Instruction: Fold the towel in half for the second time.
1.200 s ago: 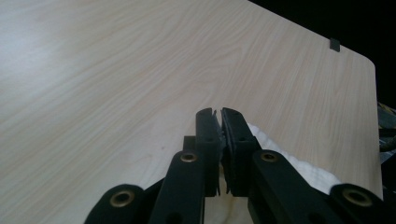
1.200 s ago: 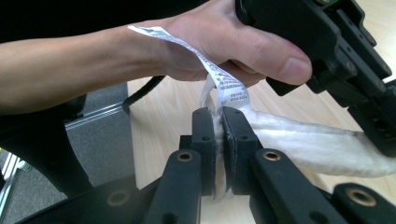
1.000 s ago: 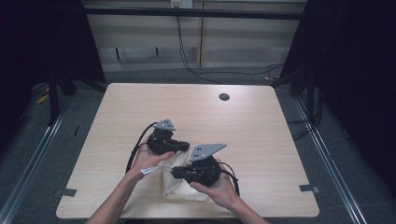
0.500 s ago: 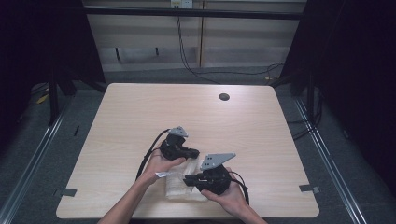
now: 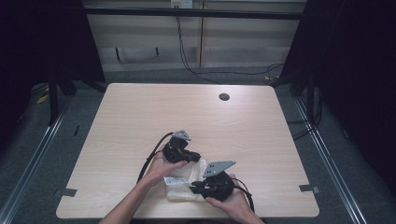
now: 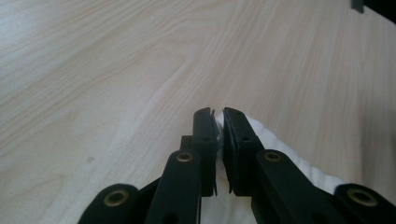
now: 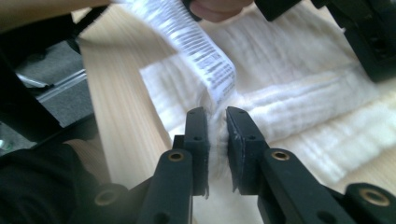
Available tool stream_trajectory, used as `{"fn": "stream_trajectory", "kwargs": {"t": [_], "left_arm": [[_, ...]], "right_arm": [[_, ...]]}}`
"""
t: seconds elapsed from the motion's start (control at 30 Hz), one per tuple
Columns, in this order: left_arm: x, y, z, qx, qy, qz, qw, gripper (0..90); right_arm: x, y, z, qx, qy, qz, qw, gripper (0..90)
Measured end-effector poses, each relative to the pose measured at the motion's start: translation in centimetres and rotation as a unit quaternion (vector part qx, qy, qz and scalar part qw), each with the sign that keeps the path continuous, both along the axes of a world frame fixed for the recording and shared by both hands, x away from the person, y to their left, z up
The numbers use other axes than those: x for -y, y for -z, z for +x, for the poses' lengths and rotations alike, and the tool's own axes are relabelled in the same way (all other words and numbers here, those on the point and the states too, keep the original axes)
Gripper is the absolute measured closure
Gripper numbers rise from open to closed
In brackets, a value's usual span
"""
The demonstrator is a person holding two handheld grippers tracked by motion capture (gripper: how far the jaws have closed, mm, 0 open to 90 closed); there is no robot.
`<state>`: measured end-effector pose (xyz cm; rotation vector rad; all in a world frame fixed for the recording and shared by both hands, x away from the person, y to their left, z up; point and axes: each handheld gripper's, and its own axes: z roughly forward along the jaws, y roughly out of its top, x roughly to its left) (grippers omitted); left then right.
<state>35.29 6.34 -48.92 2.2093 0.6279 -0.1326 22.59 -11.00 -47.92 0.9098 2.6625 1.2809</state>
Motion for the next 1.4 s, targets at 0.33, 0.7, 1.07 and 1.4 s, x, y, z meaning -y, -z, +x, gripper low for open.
{"fn": "stream_trajectory", "kwargs": {"t": [0.33,0.7,1.07,1.4], "left_arm": [[0.8,0.4,-0.2,0.002,0.004,0.014,0.9999,69.8],[0.3,-1.4,-0.6,0.027,-0.013,-0.006,0.9995,47.1],[-1.9,-2.2,-0.9,0.055,-0.033,-0.01,0.9979,37.9],[-3.9,-2.7,-1.7,0.065,-0.044,0.013,0.9968,37.1]], "right_arm": [[0.9,0.5,0.1,-0.015,0.016,-0.025,0.9994,64.6],[3.1,0.3,0.0,-0.022,0.024,-0.024,0.9992,53.2],[6.2,0.0,0.2,-0.034,0.07,-0.007,0.9969,43.9],[9.2,-1.5,0.8,0.003,0.124,0.014,0.9922,43.3]]}}
